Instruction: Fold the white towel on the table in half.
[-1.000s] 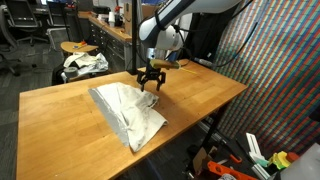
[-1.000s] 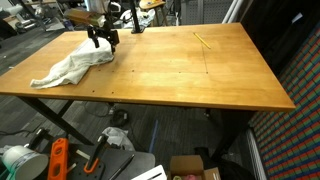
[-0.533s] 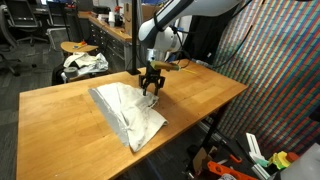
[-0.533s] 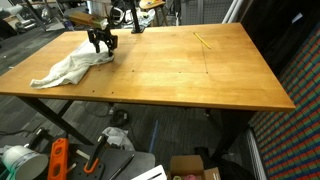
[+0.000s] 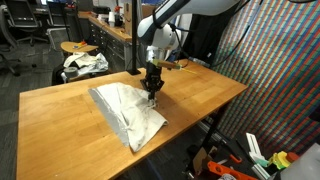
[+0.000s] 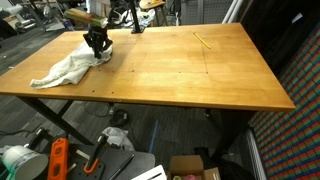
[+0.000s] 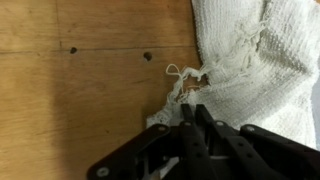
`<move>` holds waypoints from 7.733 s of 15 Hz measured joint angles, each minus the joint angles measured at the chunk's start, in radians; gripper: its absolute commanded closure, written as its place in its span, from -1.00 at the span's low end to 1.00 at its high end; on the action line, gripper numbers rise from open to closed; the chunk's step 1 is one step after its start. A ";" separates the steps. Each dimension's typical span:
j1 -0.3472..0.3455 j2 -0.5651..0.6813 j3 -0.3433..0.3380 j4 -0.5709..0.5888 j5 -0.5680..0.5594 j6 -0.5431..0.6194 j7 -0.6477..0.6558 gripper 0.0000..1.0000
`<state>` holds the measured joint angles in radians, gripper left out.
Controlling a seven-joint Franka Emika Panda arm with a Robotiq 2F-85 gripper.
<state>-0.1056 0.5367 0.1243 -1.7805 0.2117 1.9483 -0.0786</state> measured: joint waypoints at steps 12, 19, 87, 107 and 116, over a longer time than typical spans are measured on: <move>0.054 -0.056 -0.001 0.077 0.014 0.008 -0.009 0.79; 0.224 -0.193 0.022 0.047 -0.120 0.054 0.009 0.79; 0.493 0.272 -0.054 0.675 -0.367 -0.195 0.393 0.73; 0.333 0.276 0.017 0.883 -0.233 -0.587 -0.052 -1.00; 0.249 0.270 0.030 0.835 -0.164 -0.536 -0.067 -1.00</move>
<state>0.1438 0.8071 0.1543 -0.9454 0.0474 1.4125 -0.1459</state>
